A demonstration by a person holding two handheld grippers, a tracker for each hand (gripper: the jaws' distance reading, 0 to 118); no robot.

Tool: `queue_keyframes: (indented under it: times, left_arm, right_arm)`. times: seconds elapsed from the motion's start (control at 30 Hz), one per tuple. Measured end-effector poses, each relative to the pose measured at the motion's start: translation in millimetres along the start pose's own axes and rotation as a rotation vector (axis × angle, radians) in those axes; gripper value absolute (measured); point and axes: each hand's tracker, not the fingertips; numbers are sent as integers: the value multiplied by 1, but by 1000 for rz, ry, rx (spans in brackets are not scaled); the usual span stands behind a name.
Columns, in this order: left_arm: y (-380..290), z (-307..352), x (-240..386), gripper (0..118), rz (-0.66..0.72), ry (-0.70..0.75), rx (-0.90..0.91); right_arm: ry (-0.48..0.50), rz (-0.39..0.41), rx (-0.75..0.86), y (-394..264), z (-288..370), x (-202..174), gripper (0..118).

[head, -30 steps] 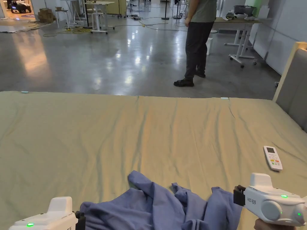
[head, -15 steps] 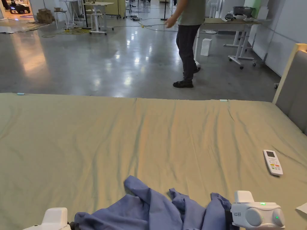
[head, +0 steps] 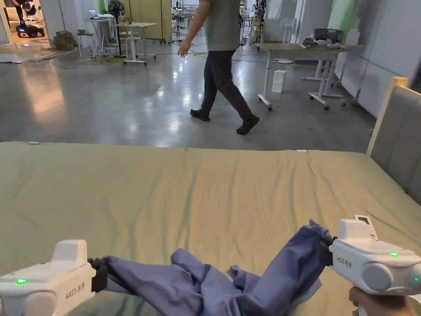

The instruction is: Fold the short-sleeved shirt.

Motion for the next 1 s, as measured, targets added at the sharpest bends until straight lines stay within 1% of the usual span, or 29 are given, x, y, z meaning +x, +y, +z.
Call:
queue_keyframes:
  times: [0.03,0.1,0.27,0.37,0.43,0.5,0.57,0.67,0.7,0.93,1.0]
  left_arm:
    - [12,5,-3,4,-7,12,23]
    - [37,17,-9,4,-14,22,70]
    - [101,53,-32,4,-16,69,167]
    - [133,70,-48,4,-25,123,208]
    - [152,70,-65,4,-12,116,230]
    - [166,74,-66,4,-11,120,241]
    - [179,76,-64,4,-22,123,252]
    - [195,83,-57,3,-54,150,256]
    - [200,84,-57,3,-57,156,261]
    - [248,64,-67,3,-63,197,274]
    - [262,58,-69,3,-56,204,275]
  right_arm:
    - [-2,7,39,11,15,-4,4]
    - [-15,-1,88,32,31,-1,4]
    - [-58,4,142,77,59,8,3]
    - [-90,16,170,100,68,16,4]
    - [-74,16,199,114,77,14,4]
    - [-76,20,217,126,81,11,4]
    - [-64,43,254,140,88,3,4]
    - [-72,75,295,163,91,-5,4]
    - [-77,57,300,172,93,-7,4]
    - [-105,82,360,220,82,-18,4]
    - [-130,115,383,238,71,-21,4]
